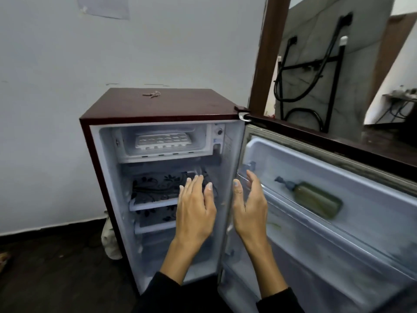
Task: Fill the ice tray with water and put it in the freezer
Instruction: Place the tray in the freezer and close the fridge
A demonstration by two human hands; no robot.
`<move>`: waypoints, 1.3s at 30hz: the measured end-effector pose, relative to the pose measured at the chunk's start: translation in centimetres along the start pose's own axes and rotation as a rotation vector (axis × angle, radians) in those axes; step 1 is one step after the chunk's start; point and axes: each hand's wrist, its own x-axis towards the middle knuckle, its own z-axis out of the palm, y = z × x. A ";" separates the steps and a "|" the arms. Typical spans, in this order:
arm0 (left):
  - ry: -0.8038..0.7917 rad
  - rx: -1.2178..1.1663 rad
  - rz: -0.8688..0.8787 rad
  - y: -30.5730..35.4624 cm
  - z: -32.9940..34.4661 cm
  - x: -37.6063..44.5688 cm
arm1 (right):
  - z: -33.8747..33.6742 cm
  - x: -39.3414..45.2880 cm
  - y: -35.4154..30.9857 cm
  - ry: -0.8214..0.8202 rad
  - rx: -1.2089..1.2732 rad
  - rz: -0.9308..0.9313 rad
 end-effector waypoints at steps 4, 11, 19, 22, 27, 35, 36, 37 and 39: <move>-0.088 -0.061 0.016 4.0 4.5 -5.4 | -7.4 -2.0 3.5 0.132 -0.038 0.005; -0.187 -0.066 0.118 11.1 11.3 -12.7 | -21.0 -2.2 12.0 0.685 -0.099 0.051; -0.284 -0.051 0.258 17.1 16.4 -16.1 | -30.4 0.9 15.3 0.878 0.081 0.256; -0.305 -0.052 0.303 18.9 17.5 -16.4 | -31.5 2.8 16.8 0.802 0.139 0.392; -0.321 -0.046 0.342 20.3 18.5 -16.8 | -31.6 3.9 17.7 0.720 0.239 0.401; -0.250 -0.030 0.324 19.9 17.1 -17.6 | -30.2 0.9 16.3 0.734 0.167 0.424; -0.235 -0.030 0.322 19.8 16.6 -17.8 | -30.1 0.2 15.9 0.737 0.166 0.428; -0.218 -0.031 0.320 19.7 16.0 -17.9 | -30.0 -0.4 15.4 0.735 0.170 0.434; -0.183 -0.035 0.312 19.4 14.8 -18.4 | -29.7 -1.6 14.1 0.720 0.181 0.457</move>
